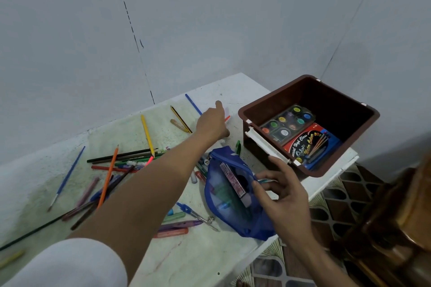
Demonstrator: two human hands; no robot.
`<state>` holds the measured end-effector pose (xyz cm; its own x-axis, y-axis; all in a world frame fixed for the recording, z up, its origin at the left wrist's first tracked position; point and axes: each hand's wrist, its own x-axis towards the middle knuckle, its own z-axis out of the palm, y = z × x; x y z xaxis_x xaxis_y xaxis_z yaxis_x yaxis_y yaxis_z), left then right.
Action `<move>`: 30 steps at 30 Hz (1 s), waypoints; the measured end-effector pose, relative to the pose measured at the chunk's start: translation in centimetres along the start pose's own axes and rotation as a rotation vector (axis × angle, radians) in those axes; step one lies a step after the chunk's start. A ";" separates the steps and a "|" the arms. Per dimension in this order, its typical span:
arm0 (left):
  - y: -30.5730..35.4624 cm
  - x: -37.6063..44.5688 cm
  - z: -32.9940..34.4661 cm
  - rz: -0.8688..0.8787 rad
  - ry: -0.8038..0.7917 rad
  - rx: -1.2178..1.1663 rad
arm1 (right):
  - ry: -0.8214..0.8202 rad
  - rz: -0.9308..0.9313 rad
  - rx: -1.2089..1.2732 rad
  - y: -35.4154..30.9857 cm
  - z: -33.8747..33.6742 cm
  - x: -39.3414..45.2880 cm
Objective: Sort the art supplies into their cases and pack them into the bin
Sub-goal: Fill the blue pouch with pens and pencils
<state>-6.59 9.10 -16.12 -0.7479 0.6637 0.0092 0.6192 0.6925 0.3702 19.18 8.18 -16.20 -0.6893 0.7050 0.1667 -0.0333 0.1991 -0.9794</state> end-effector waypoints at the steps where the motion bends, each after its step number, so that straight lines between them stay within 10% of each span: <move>1: -0.2 -0.1 -0.1 0.035 0.013 0.026 | -0.001 -0.001 -0.001 0.0 -0.1 0.0; 22: -5.4 -14.5 -12.3 -0.160 0.165 -0.838 | -0.020 -0.057 0.147 -0.8 3.2 1.0; 30: -5.2 -18.1 -8.1 -0.407 -0.489 -0.890 | 0.012 -0.045 0.104 -0.1 4.3 0.1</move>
<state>1.79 -8.80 -10.68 -0.5596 0.6079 -0.5633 -0.1951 0.5640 0.8024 16.01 5.29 -16.56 -0.6766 0.7052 0.2119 -0.1395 0.1598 -0.9772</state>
